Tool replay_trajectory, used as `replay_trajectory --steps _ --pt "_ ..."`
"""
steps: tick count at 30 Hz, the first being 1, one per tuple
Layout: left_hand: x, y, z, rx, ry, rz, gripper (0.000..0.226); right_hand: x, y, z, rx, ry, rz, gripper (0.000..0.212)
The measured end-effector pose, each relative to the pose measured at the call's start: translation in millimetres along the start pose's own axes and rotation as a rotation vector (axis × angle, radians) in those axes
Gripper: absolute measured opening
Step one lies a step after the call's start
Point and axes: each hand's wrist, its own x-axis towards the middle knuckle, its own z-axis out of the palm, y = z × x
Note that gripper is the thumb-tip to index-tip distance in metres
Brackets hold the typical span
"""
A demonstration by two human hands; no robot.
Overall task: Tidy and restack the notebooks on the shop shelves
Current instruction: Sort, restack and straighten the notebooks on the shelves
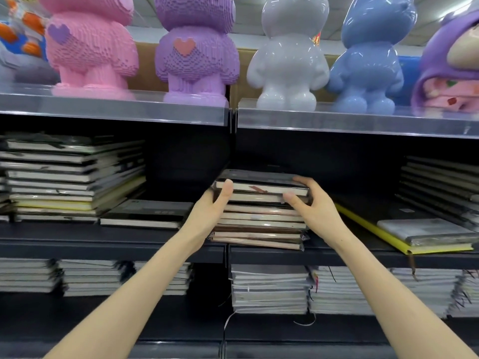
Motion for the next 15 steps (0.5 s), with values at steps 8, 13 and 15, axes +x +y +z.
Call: replay_trajectory --steps 8,13,15 --pt "-12.2 -16.9 13.7 0.195 0.103 0.176 0.107 2.7 9.9 -15.7 0.022 -0.068 -0.03 0.04" --pt "3.1 -12.9 13.7 0.242 0.115 0.26 0.092 3.5 13.7 -21.6 0.07 -0.12 -0.05 0.04" --pt "6.8 -13.7 14.4 0.283 0.112 0.31 0.078 3.9 16.4 -22.1 0.076 -0.125 -0.064 0.04"
